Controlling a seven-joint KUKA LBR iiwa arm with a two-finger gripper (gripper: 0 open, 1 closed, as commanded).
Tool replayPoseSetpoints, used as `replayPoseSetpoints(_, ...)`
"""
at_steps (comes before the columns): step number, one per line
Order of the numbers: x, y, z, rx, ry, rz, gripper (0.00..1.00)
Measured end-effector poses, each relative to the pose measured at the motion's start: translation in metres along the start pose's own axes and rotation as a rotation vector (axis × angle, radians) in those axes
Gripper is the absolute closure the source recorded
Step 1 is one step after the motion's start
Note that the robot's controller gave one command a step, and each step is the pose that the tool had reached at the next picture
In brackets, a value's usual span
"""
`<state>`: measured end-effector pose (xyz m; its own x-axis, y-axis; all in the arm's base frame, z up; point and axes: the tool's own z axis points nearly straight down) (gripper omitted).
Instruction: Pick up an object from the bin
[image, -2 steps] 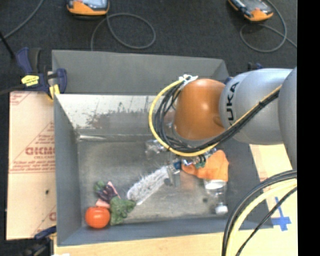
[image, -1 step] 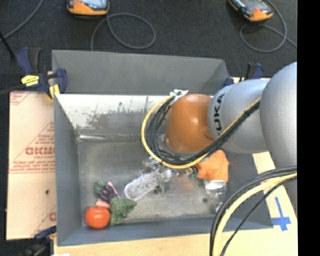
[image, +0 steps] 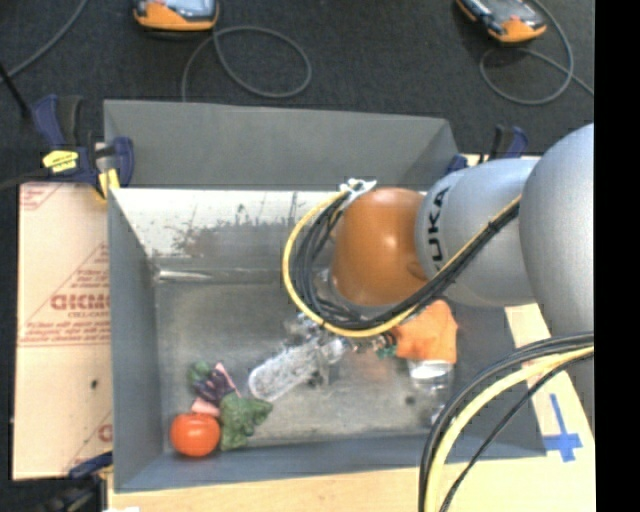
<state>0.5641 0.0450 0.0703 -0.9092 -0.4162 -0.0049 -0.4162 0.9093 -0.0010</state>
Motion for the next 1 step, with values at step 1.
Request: replayPoseSetpoints(1,0.0000,0.0000,0.0000,0.000,0.000,0.001,1.00)
